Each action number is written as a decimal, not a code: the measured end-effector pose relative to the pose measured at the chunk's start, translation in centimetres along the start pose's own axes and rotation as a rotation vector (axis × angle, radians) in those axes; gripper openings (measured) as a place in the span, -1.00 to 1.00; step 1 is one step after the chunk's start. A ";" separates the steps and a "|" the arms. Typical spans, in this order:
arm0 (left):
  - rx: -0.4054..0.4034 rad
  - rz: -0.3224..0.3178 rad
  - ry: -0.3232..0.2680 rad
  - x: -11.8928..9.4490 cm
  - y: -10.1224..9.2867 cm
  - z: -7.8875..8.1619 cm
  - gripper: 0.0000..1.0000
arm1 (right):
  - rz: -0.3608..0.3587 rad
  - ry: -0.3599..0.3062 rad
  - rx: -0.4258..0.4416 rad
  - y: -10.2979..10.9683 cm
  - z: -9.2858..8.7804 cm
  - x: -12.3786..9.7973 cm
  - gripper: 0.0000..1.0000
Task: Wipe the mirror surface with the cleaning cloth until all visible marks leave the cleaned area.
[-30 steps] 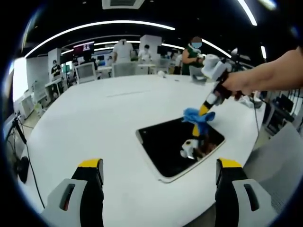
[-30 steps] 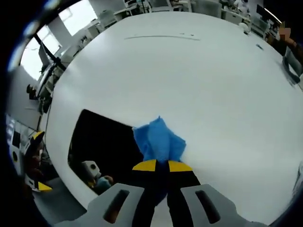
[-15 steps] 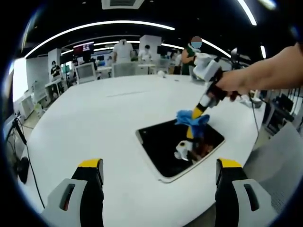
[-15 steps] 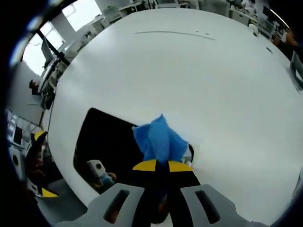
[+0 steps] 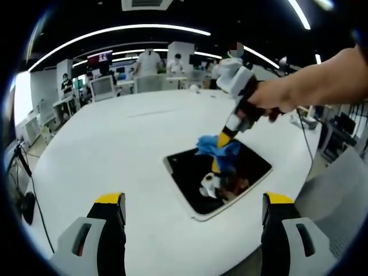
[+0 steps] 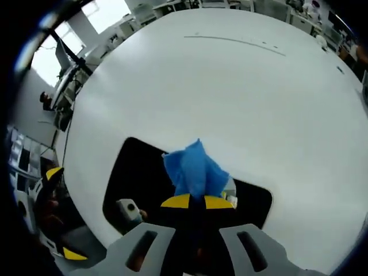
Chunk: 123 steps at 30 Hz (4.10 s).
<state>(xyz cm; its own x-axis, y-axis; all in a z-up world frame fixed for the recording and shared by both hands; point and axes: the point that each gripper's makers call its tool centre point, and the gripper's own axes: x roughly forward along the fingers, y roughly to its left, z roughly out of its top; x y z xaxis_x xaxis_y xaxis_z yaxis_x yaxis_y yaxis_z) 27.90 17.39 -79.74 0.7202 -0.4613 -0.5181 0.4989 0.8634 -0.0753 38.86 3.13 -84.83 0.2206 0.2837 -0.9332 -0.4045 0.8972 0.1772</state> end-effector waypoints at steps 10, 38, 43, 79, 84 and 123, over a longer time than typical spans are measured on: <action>0.009 -0.003 0.013 0.0 -0.1 -0.2 0.99 | 0.027 0.004 -0.030 2.8 1.6 1.4 -0.98; 0.006 -0.014 0.022 0.1 -0.3 -0.4 0.99 | 0.088 -0.002 -0.101 9.2 4.6 3.5 -0.98; 0.005 -0.012 0.021 0.0 -0.3 -0.4 0.99 | 0.091 0.003 -0.104 9.2 4.9 3.7 -0.98; 0.024 0.003 0.033 -0.1 -0.3 -0.4 0.99 | 0.107 -0.016 -0.144 10.1 3.1 3.1 -0.98; 0.023 0.006 0.032 -0.2 -0.3 -0.3 0.99 | 0.114 -0.016 -0.142 10.4 2.7 3.2 -0.98; 0.013 0.005 0.038 0.0 -0.1 -0.5 0.99 | 0.123 -0.027 -0.196 11.7 -0.1 2.2 -0.98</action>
<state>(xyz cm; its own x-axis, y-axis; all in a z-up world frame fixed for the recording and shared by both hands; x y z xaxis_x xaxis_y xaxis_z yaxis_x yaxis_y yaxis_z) 27.63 17.44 -80.12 0.7043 -0.4483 -0.5504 0.5015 0.8630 -0.0612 34.54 14.26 -84.85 0.1814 0.3986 -0.8990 -0.5941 0.7729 0.2228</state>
